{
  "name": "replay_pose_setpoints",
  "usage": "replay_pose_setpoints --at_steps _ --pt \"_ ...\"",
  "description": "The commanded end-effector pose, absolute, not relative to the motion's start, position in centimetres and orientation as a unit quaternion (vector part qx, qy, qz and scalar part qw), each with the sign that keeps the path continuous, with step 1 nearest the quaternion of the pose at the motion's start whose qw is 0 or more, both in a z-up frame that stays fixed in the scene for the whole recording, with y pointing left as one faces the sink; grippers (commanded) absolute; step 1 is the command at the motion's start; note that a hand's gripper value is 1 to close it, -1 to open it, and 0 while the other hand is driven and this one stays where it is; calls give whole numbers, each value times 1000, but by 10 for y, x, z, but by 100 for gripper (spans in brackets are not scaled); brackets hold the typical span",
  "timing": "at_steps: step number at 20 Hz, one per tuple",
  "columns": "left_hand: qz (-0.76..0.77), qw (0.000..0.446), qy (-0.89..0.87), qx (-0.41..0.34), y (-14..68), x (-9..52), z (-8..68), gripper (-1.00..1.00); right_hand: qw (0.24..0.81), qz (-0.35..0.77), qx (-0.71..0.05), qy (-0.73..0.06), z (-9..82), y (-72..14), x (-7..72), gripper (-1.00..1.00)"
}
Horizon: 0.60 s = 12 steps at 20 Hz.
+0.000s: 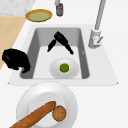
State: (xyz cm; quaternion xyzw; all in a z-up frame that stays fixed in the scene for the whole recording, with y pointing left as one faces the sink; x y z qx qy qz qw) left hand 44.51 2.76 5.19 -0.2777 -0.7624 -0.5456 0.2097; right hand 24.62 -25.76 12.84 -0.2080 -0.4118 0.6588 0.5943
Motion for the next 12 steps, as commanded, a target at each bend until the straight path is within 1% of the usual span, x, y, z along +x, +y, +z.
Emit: replay_pose_setpoints --at_steps 1,4,6,12 --pt "-541 213 -766 -272 35 440 63 -100 594 659 -208 -412 128 -258 246 0" --pt "-540 203 -775 -256 47 434 78 -100 594 659 -208 -412 128 -258 246 0" --pt "-540 217 -768 -268 57 424 87 -100 594 659 -208 -412 128 -258 246 0" --pt "-540 222 -766 -269 84 404 112 -100 594 659 -208 -412 128 -258 246 0"
